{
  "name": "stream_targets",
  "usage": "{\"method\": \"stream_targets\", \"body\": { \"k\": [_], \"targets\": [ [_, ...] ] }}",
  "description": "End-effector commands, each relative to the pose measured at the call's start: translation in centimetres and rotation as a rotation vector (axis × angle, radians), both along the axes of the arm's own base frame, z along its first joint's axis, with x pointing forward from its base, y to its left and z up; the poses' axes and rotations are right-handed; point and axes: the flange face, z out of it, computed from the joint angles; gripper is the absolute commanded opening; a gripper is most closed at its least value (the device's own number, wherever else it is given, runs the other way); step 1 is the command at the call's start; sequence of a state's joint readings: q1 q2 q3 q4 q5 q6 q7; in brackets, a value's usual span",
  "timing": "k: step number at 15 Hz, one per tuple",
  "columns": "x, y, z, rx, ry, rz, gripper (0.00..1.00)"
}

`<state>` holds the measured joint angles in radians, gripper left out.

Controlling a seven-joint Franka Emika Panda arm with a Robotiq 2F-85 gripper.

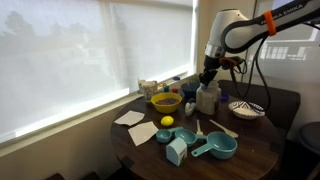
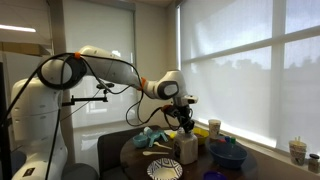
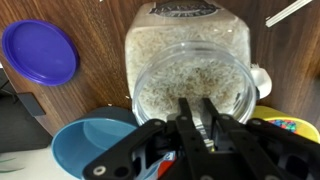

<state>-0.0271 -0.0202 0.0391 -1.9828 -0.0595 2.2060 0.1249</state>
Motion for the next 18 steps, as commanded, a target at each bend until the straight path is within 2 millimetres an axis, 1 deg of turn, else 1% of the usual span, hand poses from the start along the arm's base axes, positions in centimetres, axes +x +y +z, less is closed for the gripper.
{"method": "stream_targets", "body": {
  "k": [1, 3, 4, 5, 7, 8, 9, 10, 11, 13, 15, 18],
  "targets": [
    [0.9, 0.6, -0.4, 0.003, 0.059, 0.028, 0.24],
    [0.9, 0.7, -0.7, -0.003, 0.084, 0.033, 0.25],
    [0.9, 0.7, -0.9, -0.004, 0.095, 0.037, 0.28],
    [0.8, 0.8, -1.1, -0.006, 0.104, 0.040, 0.26],
    [0.8, 0.7, -1.5, -0.005, 0.116, 0.042, 0.26],
    [0.8, 0.8, -1.7, -0.006, 0.115, 0.044, 0.24],
    [0.8, 0.8, -2.0, -0.002, 0.115, 0.047, 0.17],
    [0.8, 0.9, -2.2, -0.001, 0.115, 0.050, 0.06],
    [0.8, 1.2, -2.4, 0.001, 0.116, 0.055, 0.00],
    [0.8, 1.7, -2.8, 0.003, 0.117, 0.064, 0.00],
    [0.9, 1.7, -3.0, 0.007, 0.120, 0.067, 0.01],
    [0.7, 1.6, -2.7, 0.006, 0.119, 0.068, 0.01]
  ]
}}
